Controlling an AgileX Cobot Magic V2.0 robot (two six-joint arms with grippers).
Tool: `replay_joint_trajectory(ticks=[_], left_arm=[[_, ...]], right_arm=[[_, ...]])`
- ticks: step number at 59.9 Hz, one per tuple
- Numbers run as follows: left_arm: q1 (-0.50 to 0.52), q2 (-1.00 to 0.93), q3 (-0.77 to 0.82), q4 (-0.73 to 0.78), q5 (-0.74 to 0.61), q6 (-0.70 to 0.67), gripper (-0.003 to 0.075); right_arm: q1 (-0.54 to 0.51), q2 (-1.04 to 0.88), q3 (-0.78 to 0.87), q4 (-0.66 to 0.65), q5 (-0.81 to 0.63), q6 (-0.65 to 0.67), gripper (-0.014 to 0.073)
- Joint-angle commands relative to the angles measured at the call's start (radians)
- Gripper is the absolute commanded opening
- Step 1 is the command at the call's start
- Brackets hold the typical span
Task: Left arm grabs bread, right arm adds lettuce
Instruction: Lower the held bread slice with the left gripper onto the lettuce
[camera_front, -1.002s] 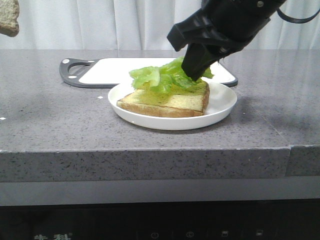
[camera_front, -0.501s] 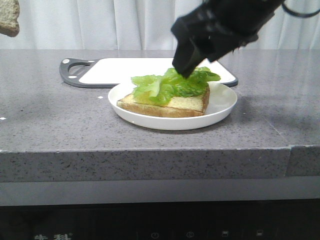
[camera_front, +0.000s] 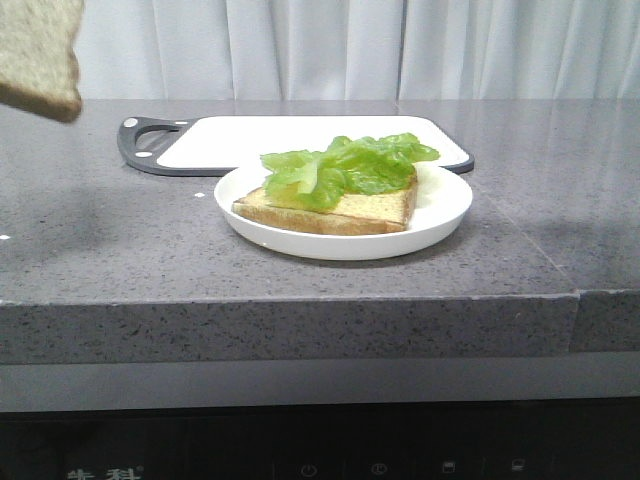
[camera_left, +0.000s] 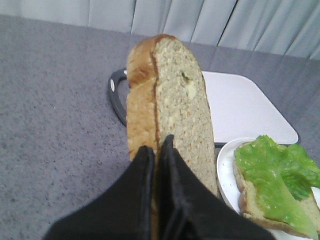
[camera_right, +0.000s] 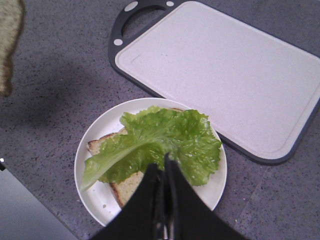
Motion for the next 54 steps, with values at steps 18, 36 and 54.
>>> replay_joint_trajectory(ticks=[18, 36, 54], left_arm=[[0.002, 0.393, -0.409, -1.122, 0.043, 1.020, -0.0020], [0.116, 0.701, -0.657, -1.923, 0.404, 1.639, -0.0020], [0.235, 0.929, -0.715, -2.049, 0.623, 1.677, -0.0020]], right_arm=[[-0.026, -0.403, 0.243, -0.157, -0.102, 0.184, -0.0060], [-0.128, -0.617, 0.387, -0.292, -0.072, 0.330, -0.0060], [-0.130, -0.632, 0.389, -0.292, 0.011, 0.331, -0.0060]])
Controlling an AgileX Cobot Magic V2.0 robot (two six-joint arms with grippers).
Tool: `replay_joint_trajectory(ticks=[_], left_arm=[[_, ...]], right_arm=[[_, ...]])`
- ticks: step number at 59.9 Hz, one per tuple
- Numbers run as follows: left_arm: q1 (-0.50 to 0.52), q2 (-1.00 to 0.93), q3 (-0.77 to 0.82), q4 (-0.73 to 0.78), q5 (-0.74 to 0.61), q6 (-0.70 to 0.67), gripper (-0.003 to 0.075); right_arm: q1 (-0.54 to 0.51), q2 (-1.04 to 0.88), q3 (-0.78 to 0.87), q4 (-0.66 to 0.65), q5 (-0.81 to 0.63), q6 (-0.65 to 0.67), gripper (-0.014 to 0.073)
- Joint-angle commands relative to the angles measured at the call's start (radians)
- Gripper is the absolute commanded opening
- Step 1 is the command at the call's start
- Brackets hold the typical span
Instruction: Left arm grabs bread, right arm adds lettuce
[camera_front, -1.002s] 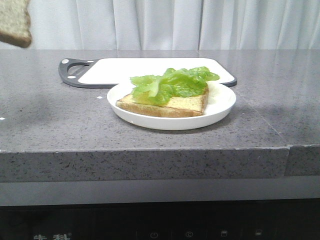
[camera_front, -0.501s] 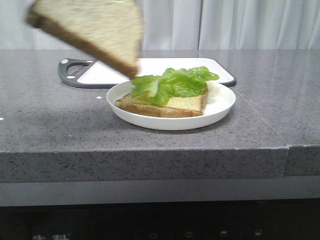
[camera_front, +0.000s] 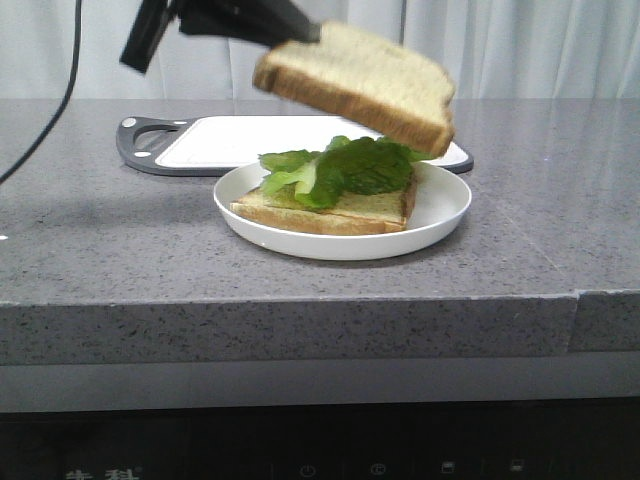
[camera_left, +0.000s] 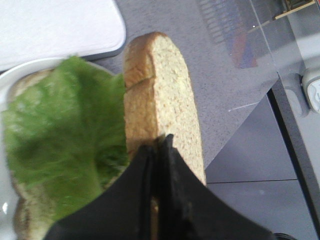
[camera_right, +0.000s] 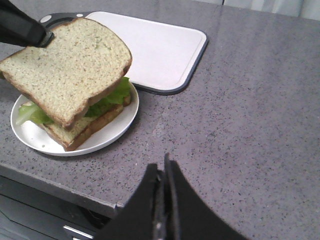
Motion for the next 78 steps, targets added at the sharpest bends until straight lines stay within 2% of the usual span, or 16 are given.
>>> replay_joint_trajectory(ticks=[1, 19, 23, 31, 40, 46, 49, 53, 58, 63, 71, 78], left_arm=[[0.006, 0.003, -0.042, -0.084, 0.057, 0.010, -0.0020], [0.008, 0.050, -0.041, -0.017, 0.045, 0.011, -0.0017], [0.016, 0.050, -0.041, -0.007, 0.045, 0.012, 0.0016], [0.045, 0.047, -0.041, -0.002, 0.048, 0.012, 0.0185], [0.083, 0.017, -0.041, -0.002, 0.066, 0.032, 0.0419], [0.110, -0.023, -0.041, -0.011, 0.078, 0.050, 0.0487], [0.119, -0.043, -0.041, -0.013, 0.081, 0.067, 0.0474], [0.132, -0.076, -0.041, -0.013, 0.076, 0.068, 0.0404], [0.146, -0.114, -0.041, -0.010, 0.067, 0.092, 0.0223], [0.159, -0.146, -0.041, -0.010, 0.052, 0.107, -0.0014], [0.164, -0.205, -0.041, 0.017, -0.014, 0.126, -0.0021], [0.145, -0.290, -0.027, 0.200, -0.141, 0.126, -0.0021]], right_arm=[[-0.008, 0.004, -0.023, -0.017, -0.061, 0.005, -0.0060], [-0.008, 0.004, -0.023, -0.017, -0.061, 0.005, -0.0060], [-0.008, 0.004, -0.023, -0.017, -0.061, 0.005, -0.0060], [-0.008, 0.004, -0.023, -0.017, -0.061, 0.005, -0.0060], [-0.008, 0.004, -0.023, -0.017, -0.062, 0.005, -0.0060], [-0.008, 0.004, -0.023, -0.017, -0.082, 0.005, -0.0060], [-0.008, 0.004, -0.023, -0.017, -0.088, 0.005, -0.0060], [-0.008, 0.004, -0.023, -0.017, -0.099, 0.005, -0.0060], [-0.008, 0.004, -0.023, -0.018, -0.096, 0.005, -0.0060], [-0.009, 0.004, -0.023, -0.028, -0.086, 0.005, -0.0060], [-0.009, 0.002, -0.023, -0.081, -0.059, 0.015, -0.0060], [-0.009, -0.041, 0.004, -0.078, -0.100, 0.019, -0.0060]])
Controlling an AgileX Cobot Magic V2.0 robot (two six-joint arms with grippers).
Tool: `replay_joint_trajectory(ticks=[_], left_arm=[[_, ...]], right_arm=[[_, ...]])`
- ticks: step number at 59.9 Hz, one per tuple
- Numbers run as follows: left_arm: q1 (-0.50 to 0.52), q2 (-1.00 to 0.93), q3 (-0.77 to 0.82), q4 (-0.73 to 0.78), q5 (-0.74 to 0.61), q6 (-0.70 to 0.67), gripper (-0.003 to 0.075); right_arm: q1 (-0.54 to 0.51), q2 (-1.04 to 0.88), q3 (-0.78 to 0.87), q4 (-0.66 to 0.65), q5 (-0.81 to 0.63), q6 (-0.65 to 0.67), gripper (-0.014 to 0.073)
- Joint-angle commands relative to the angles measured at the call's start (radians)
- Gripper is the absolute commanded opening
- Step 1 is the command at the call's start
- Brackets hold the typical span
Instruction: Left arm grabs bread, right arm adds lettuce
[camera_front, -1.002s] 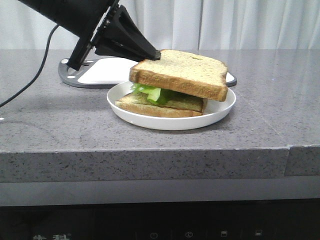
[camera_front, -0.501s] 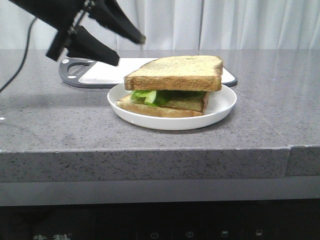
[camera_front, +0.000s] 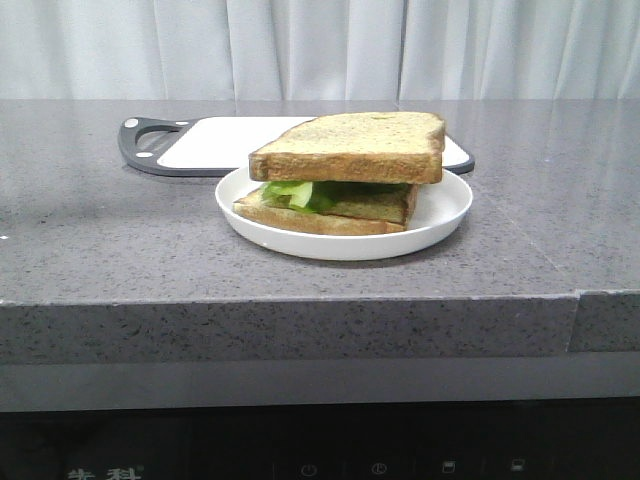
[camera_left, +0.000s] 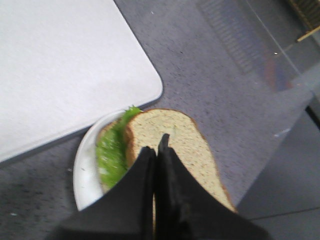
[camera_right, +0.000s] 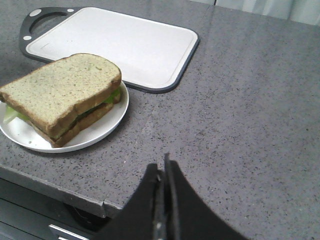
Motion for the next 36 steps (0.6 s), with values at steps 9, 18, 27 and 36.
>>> replay_joint_trajectory(ticks=[9, 18, 27, 36], left_arm=[[-0.061, -0.270, 0.105, 0.233, -0.323, -0.007, -0.0021], [-0.093, -0.482, 0.317, 0.336, -0.557, -0.003, -0.0021], [-0.095, -0.715, 0.567, 0.343, -0.660, -0.001, -0.0021], [-0.095, -0.950, 0.783, 0.343, -0.670, -0.001, -0.0021]], right_arm=[[-0.007, -0.184, 0.097, -0.005, -0.269, 0.014, -0.0060], [-0.007, -0.334, 0.184, -0.001, -0.293, 0.014, -0.0060], [-0.007, -0.466, 0.222, -0.001, -0.239, 0.014, -0.0060], [-0.007, -0.465, 0.226, -0.001, -0.168, 0.014, -0.0060]])
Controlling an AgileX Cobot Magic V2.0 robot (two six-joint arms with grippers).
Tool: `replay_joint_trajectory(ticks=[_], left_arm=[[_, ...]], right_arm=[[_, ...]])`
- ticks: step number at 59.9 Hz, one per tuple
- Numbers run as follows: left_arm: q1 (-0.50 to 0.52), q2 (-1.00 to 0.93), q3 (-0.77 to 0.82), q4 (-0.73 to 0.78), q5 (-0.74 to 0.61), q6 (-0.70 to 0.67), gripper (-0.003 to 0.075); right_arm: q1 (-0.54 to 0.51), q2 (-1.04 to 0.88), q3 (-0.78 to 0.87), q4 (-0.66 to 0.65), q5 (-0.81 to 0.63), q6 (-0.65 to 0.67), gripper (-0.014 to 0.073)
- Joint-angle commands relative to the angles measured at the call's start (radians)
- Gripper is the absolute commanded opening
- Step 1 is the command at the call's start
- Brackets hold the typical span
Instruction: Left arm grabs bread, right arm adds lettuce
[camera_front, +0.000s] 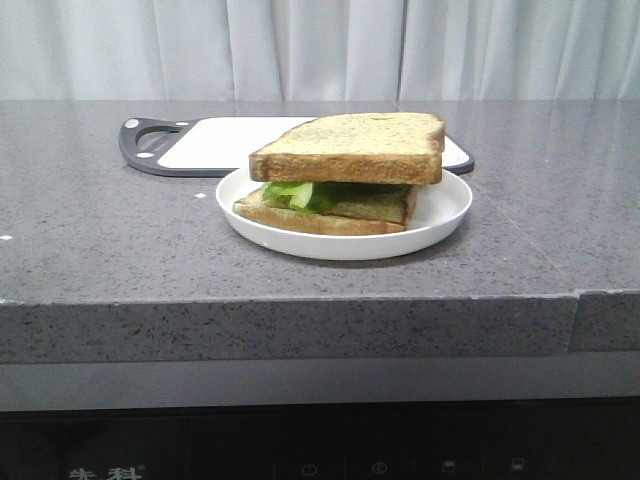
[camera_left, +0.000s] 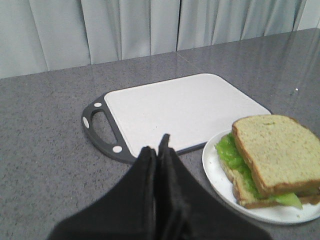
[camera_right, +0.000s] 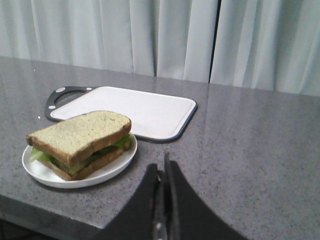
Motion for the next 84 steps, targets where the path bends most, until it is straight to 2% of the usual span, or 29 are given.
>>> replay_joint_trajectory(ticks=[1, 8, 15, 55, 57, 60, 65, 67, 75, 84], left_arm=[[-0.007, -0.117, 0.071, -0.014, -0.077, -0.001, -0.0021], [-0.007, -0.239, 0.163, -0.018, -0.114, -0.001, -0.0021], [-0.007, -0.305, 0.190, -0.018, -0.129, -0.001, -0.0021], [-0.007, -0.314, 0.190, 0.006, -0.145, -0.001, -0.0020], [-0.007, -0.314, 0.190, 0.025, -0.147, -0.030, -0.0020], [-0.007, -0.321, 0.190, 0.152, -0.149, -0.149, -0.0020], [-0.007, -0.349, 0.190, 0.458, -0.154, -0.527, -0.0021], [-0.007, -0.361, 0.195, 0.538, -0.159, -0.619, -0.0021], [0.028, -0.422, 0.248, 0.592, -0.191, -0.638, -0.0021], [0.138, -0.514, 0.364, 0.595, -0.205, -0.638, -0.0020]], right_arm=[[-0.007, -0.011, -0.021, -0.005, -0.039, -0.003, -0.0060], [-0.007, -0.011, -0.021, -0.005, -0.038, -0.003, -0.0060], [-0.007, -0.011, -0.021, -0.005, -0.038, -0.003, -0.0060], [-0.007, -0.011, -0.021, -0.005, -0.037, -0.003, -0.0060], [-0.007, -0.011, -0.021, -0.005, -0.037, -0.003, -0.0060], [-0.007, -0.011, -0.021, -0.005, -0.037, -0.003, -0.0060], [-0.007, -0.011, -0.021, -0.005, -0.036, -0.003, -0.0060], [-0.007, -0.011, -0.021, -0.005, -0.036, -0.003, -0.0060], [-0.006, -0.011, -0.021, -0.005, -0.037, -0.003, -0.0060], [-0.006, -0.011, -0.021, -0.005, -0.037, -0.003, -0.0060]])
